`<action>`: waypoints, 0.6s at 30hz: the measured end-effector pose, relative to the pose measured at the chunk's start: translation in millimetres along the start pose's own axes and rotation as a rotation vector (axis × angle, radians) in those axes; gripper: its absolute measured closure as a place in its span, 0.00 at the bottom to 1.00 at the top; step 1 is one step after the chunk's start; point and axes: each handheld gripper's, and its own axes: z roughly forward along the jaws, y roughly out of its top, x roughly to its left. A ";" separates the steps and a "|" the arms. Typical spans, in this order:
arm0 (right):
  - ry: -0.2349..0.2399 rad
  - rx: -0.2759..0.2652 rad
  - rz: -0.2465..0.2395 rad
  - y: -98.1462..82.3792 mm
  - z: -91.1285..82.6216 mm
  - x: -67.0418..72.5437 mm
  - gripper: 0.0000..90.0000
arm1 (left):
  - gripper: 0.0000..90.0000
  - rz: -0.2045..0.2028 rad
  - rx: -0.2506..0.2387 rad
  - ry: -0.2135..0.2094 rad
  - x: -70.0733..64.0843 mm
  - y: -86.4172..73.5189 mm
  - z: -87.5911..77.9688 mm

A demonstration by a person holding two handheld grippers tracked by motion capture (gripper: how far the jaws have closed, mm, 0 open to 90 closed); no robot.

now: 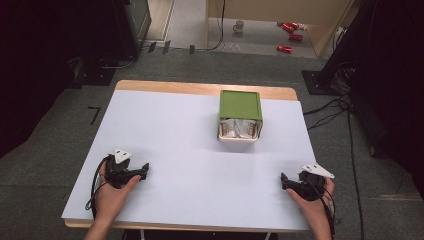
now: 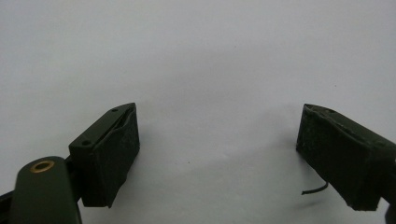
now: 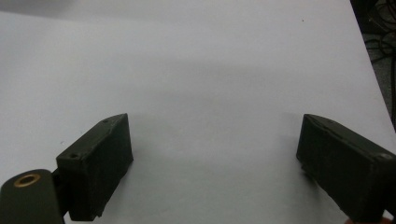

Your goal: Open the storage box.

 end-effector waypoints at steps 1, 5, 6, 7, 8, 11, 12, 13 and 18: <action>0.000 0.000 0.000 0.0 0.0 0.0 0.11 | 0.15 0.000 0.000 0.000 0.0 0.0 0.0; -0.001 -0.002 0.000 0.0 -0.3 0.3 0.11 | 0.15 0.001 0.000 0.000 0.0 0.0 -0.1; -0.005 -0.004 -0.008 0.2 -0.5 0.8 0.11 | 0.15 0.001 0.000 0.000 0.0 0.0 -0.1; -0.008 -0.006 -0.010 0.5 -0.6 1.5 0.11 | 0.15 0.001 0.000 0.001 0.0 0.0 0.0; -0.013 -0.008 -0.010 1.3 -0.8 2.3 0.14 | 0.15 0.001 0.001 0.001 -0.2 0.0 0.0; 0.000 -0.013 0.021 6.2 -1.8 6.5 0.15 | 0.15 0.001 0.000 0.001 -0.1 -0.1 0.0; 0.002 -0.012 0.027 11.0 -1.9 11.3 0.16 | 0.15 0.001 -0.001 0.001 -0.1 -0.1 -0.1; 0.002 -0.012 0.027 11.0 -1.9 11.3 0.16 | 0.15 0.001 -0.001 0.001 0.0 -0.1 -0.1; 0.010 -0.048 0.033 25.5 -5.0 28.6 0.22 | 0.15 0.001 -0.001 0.001 -0.1 -0.1 -0.1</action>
